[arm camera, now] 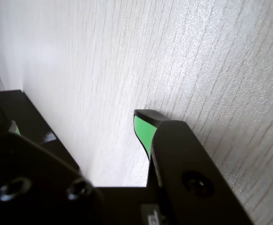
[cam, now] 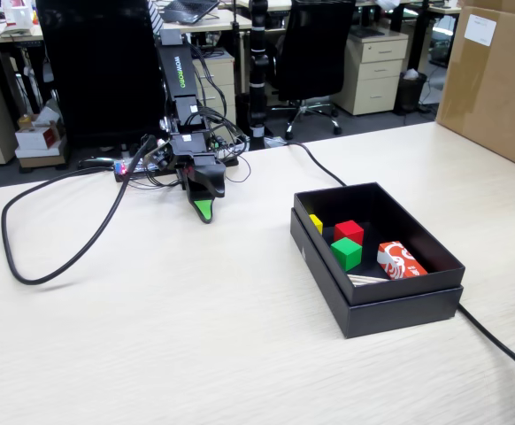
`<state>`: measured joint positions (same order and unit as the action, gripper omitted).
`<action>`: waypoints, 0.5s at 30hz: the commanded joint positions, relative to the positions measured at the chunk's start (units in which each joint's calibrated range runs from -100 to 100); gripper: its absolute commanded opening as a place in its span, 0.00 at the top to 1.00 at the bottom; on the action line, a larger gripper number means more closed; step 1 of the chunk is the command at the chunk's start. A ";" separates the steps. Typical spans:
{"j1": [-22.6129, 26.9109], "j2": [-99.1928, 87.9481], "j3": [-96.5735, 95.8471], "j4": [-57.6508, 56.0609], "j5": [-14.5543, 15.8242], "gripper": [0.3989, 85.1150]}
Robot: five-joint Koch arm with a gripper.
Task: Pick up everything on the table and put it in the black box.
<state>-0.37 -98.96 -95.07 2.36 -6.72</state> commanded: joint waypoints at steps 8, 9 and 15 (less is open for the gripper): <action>-0.20 0.46 -1.67 -0.85 0.63 0.44; -0.15 0.46 -1.67 -0.85 0.63 0.44; -0.20 0.46 -1.67 -0.85 0.78 0.44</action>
<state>-0.51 -98.96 -95.16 2.36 -6.28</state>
